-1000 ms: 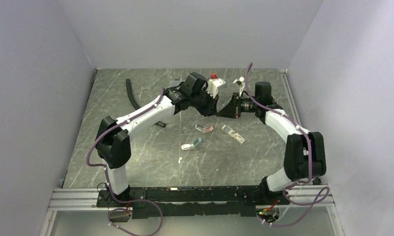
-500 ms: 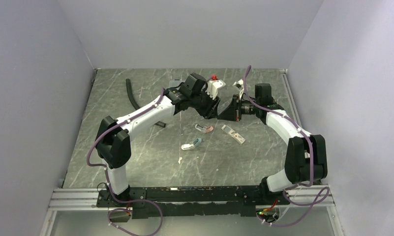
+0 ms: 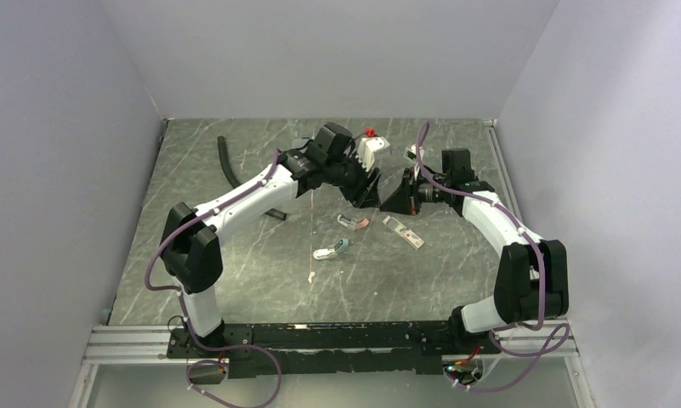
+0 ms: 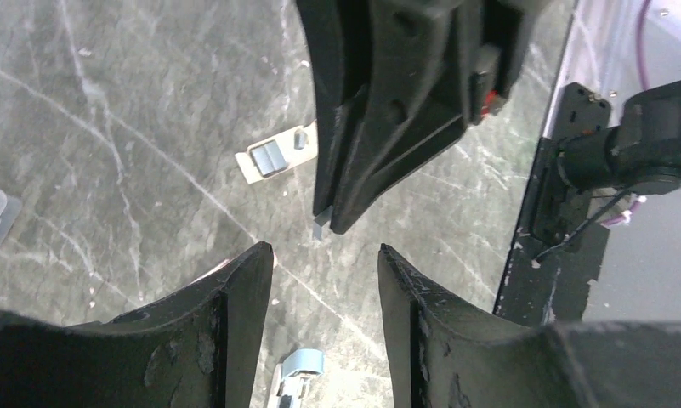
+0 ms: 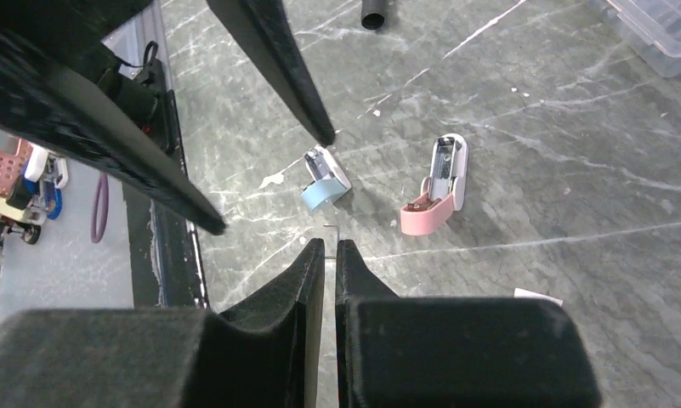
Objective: Load the staples into the stapler
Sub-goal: Adjust the staple.
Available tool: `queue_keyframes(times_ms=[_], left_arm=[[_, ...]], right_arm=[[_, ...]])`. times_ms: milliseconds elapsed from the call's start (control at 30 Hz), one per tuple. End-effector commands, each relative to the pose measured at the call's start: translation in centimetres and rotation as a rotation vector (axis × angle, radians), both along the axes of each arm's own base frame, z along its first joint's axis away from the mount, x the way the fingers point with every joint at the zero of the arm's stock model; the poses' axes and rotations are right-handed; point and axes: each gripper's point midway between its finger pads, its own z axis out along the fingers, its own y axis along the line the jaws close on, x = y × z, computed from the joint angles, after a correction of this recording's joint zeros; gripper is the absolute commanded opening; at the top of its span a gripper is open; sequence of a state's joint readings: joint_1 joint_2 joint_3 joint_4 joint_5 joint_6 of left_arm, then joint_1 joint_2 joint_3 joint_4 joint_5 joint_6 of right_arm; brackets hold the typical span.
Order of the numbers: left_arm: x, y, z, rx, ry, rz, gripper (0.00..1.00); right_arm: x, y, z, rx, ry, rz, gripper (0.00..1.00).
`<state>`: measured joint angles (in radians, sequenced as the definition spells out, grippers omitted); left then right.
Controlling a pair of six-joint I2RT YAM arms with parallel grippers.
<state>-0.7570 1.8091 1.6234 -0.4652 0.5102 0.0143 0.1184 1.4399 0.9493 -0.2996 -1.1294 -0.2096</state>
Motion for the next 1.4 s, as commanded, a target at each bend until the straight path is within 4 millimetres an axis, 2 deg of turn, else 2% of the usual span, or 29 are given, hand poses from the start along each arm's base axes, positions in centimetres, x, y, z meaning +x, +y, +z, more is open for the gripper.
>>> queue_keyframes(times_ms=[0, 200, 467, 733, 933, 1033, 1367], left_arm=[[-1.2, -0.2, 4.3, -0.117, -0.043, -0.074, 0.55], [-2.1, 0.5, 4.6, -0.173, -0.032, -0.165, 0.56], [-5.9, 1.6, 4.7, -0.339, -0.009, -0.434, 0.54], [-7.1, 0.9, 4.2, -0.385, -0.022, -0.526, 0.42], [-8.3, 0.0, 3.4, -0.353, -0.059, -0.591, 0.41], [-8.5, 0.0, 2.9, -0.33, -0.082, -0.6, 0.4], [-7.3, 0.2, 1.7, -0.276, -0.133, -0.554, 0.39]], right_arm=[[0.4, -0.2, 0.9, -0.02, -0.085, 0.026, 0.02], [-0.1, -0.5, 1.6, -0.044, -0.141, 0.035, 0.03], [-2.7, -0.3, 4.4, -0.038, -0.298, 0.133, 0.08], [-4.8, 0.7, 5.9, -0.024, -0.378, 0.192, 0.08], [-5.5, 1.6, 5.8, -0.039, -0.392, 0.225, 0.07], [-5.6, 1.7, 5.6, -0.041, -0.385, 0.236, 0.07], [-6.0, 1.8, 5.1, -0.043, -0.37, 0.255, 0.05]])
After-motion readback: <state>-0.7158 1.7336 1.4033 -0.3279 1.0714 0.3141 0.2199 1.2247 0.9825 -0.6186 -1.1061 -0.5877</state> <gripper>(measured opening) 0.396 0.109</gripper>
